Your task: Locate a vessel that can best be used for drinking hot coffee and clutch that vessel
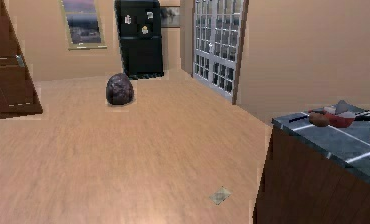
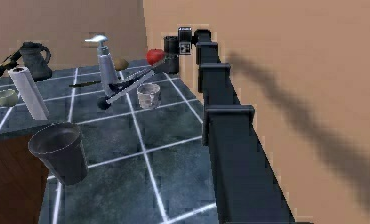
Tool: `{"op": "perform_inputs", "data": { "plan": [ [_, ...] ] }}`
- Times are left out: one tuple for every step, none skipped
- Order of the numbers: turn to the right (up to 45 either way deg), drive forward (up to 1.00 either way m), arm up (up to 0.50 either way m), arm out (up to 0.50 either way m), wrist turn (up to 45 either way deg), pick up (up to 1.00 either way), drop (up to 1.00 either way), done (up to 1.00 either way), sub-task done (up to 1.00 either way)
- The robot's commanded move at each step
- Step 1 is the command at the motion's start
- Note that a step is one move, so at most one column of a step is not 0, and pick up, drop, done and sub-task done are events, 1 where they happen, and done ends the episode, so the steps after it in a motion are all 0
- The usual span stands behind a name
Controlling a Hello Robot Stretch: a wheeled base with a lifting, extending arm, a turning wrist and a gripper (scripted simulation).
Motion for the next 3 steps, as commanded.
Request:
{"op": "perform_inputs", "data": {
  "plan": [
    [0.0, 0.00, 0.00, 0.00, 45.0, 0.00, 0.00, 0.00, 0.00],
    [0.0, 0.00, 0.00, 0.00, 12.0, 0.00, 0.00, 0.00, 0.00],
    [0.0, 0.00, -0.10, 0.00, 0.0, 0.00, 0.00, 0.00, 0.00]
  ]
}}
